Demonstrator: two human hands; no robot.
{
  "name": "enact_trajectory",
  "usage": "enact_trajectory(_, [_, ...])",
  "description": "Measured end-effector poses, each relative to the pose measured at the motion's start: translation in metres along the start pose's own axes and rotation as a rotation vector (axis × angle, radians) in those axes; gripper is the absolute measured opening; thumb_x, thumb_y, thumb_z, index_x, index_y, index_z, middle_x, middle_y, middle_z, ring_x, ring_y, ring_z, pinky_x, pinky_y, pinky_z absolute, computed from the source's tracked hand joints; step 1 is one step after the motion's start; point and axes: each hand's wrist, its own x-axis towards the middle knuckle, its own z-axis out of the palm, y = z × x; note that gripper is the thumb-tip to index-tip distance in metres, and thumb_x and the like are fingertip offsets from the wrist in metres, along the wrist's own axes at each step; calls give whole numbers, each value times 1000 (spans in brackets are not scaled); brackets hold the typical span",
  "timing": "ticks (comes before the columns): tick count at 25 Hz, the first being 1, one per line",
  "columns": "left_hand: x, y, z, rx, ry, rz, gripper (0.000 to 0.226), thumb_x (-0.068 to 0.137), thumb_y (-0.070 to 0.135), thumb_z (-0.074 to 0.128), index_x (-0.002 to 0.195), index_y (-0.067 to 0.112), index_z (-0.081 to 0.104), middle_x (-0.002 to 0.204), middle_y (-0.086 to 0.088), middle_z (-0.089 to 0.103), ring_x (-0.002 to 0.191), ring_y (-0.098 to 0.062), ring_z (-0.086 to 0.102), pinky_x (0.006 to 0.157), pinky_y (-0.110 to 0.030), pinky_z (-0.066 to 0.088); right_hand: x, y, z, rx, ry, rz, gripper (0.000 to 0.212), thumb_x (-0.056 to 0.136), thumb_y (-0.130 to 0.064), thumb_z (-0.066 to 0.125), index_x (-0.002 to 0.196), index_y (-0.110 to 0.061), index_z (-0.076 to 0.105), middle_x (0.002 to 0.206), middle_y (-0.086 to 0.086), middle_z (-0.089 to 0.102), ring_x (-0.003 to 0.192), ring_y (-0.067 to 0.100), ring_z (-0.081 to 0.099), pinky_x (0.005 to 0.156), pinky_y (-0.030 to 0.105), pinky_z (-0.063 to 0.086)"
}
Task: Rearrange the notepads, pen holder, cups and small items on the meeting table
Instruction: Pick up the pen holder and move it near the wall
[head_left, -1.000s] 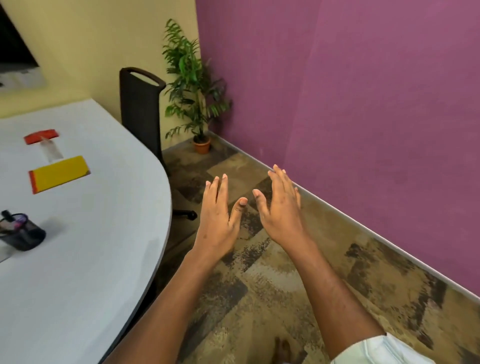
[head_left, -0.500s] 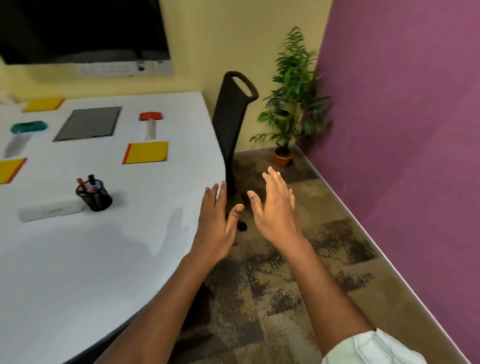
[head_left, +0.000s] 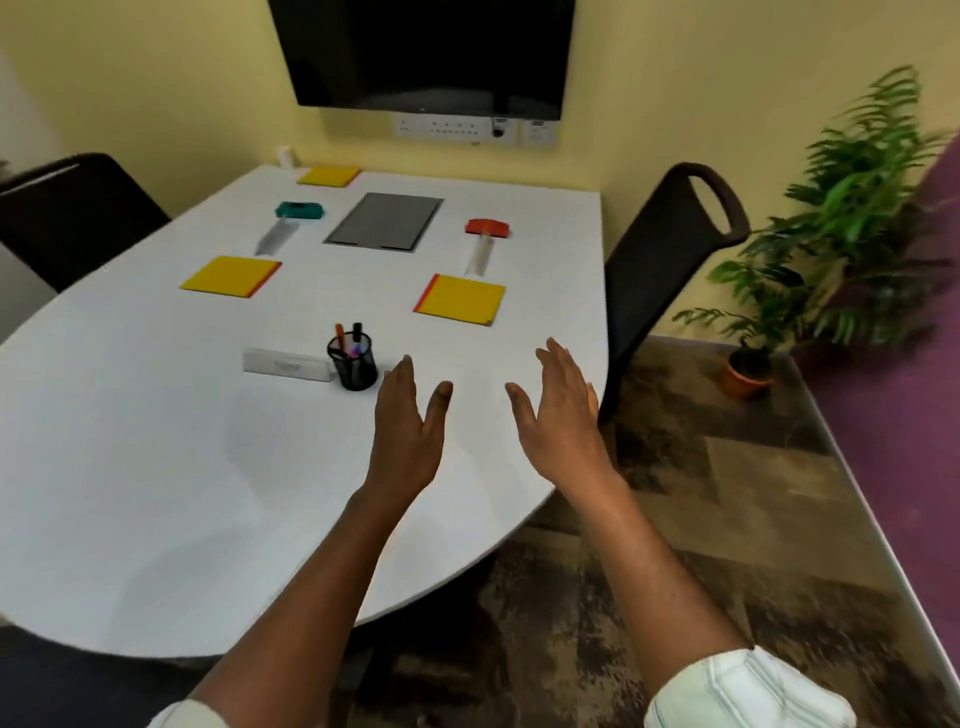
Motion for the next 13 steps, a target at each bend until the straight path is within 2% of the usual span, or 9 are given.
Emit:
enact_trajectory(4, [56,-26,-22,-59,63,-64,65,93,50,39,142,7,35,144,-14,41,135,-27,37,112,-44,31,47,-18,36,12,-70,-22,59,99,-45,35,149,-16,21,159,-2,11,146,14,7,118,47,10])
enact_trajectory(7, [85,-50,-38,-89,120,-59,56,94,45,41,136,9,43,136,-11,50,127,-21,46,107,-30,36,81,-33,67,49,-120,-36,59,99,-42,39,148,-13,23,159,0,13,146,15,10,117,48,12])
enact_trajectory(10, [104,-76,-45,-128,167,-163,52,95,42,47,137,13,42,135,1,49,121,-5,41,95,-15,27,105,-42,97,54,-204,-51,60,99,-40,40,148,-12,22,159,2,14,146,15,10,117,47,12])
enact_trajectory(13, [129,-102,-44,-160,162,-284,65,88,44,58,142,15,36,143,1,42,129,-6,36,99,-17,24,138,-45,126,73,-263,-67,62,98,-39,43,149,-12,21,158,3,16,146,17,13,117,46,13])
